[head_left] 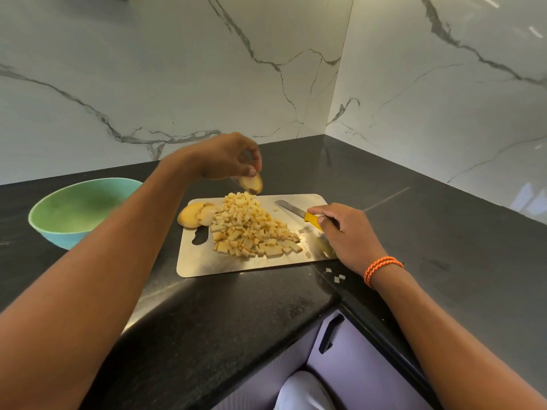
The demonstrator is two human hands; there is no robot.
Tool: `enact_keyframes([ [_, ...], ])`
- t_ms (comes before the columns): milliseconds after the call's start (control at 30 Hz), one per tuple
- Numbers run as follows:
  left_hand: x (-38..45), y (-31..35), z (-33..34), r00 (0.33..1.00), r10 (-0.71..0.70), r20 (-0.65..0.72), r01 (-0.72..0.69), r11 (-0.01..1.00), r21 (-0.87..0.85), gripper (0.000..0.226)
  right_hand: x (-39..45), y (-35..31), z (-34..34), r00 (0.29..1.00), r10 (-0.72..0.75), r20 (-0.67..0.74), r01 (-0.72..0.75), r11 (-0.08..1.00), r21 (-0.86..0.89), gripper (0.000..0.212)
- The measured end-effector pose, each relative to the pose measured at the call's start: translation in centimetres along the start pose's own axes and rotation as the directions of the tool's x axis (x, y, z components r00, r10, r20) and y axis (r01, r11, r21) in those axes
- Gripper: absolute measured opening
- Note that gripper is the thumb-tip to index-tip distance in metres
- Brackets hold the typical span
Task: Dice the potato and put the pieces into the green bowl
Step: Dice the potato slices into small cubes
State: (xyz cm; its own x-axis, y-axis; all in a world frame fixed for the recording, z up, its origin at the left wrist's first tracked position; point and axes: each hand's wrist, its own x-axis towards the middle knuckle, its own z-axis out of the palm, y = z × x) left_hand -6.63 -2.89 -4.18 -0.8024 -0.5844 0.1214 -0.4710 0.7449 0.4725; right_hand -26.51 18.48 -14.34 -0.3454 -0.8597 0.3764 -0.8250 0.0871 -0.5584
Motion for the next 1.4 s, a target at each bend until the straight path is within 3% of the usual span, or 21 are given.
enact_keyframes([
  [133, 0.6, 2.6, 3.5, 0.966, 0.061, -0.250, -0.097, 0.986, -0.137, 0.015, 0.3, 0.1, 0.0, 0.993, 0.022, -0.112, -0.023, 1.000, -0.004, 0.031],
  [267, 0.8, 3.9, 8.1, 0.931, 0.096, -0.353, -0.089, 0.995, 0.035, 0.013, 0.5, 0.3, -0.3, 0.978, 0.046, -0.205, -0.062, 0.995, -0.075, 0.030],
  [433, 1.1, 4.3, 10.8, 0.951, 0.154, -0.269, -0.090, 0.968, 0.235, 0.013, 0.6, 0.5, -0.4, 0.983, 0.050, -0.174, -0.081, 0.982, -0.172, 0.032],
  [633, 1.1, 3.6, 10.6, 0.975, 0.151, -0.161, -0.122, 0.976, 0.178, 0.013, 0.7, 0.2, -0.2, 0.990, 0.092, -0.104, -0.112, 0.974, -0.198, 0.038],
  [800, 1.8, 3.4, 9.9, 0.952, 0.131, -0.277, -0.127, 0.991, 0.032, 0.010, 0.8, 0.3, -0.2, 0.975, 0.119, -0.190, -0.153, 0.972, -0.176, 0.019],
  [867, 2.1, 3.5, 10.1, 0.964, 0.098, -0.248, -0.098, 0.995, 0.012, 0.014, 0.8, 0.3, -0.3, 0.962, 0.152, -0.225, -0.188, 0.971, -0.148, 0.017],
  [1067, 2.3, 3.3, 10.7, 0.976, 0.051, -0.214, -0.024, 0.992, 0.123, 0.036, 0.4, -0.5, -0.4, 0.970, 0.175, -0.170, -0.201, 0.969, -0.146, 0.016],
  [1167, 2.1, 3.0, 10.8, 0.957, 0.077, -0.280, -0.012, 0.974, 0.226, 0.042, 0.2, -1.1, -0.5, 0.973, 0.180, -0.148, -0.210, 0.952, -0.223, 0.017],
  [1233, 2.1, 2.8, 10.9, 0.944, 0.067, -0.323, 0.010, 0.973, 0.229, 0.031, -0.1, -1.6, -0.7, 0.978, 0.172, -0.121, -0.201, 0.932, -0.301, 0.024],
  [1400, 2.2, 2.9, 11.6, 0.969, 0.006, -0.245, 0.044, 0.979, 0.197, 0.033, -0.7, -3.3, -0.4, 0.991, 0.121, -0.050, -0.131, 0.892, -0.433, 0.033],
])
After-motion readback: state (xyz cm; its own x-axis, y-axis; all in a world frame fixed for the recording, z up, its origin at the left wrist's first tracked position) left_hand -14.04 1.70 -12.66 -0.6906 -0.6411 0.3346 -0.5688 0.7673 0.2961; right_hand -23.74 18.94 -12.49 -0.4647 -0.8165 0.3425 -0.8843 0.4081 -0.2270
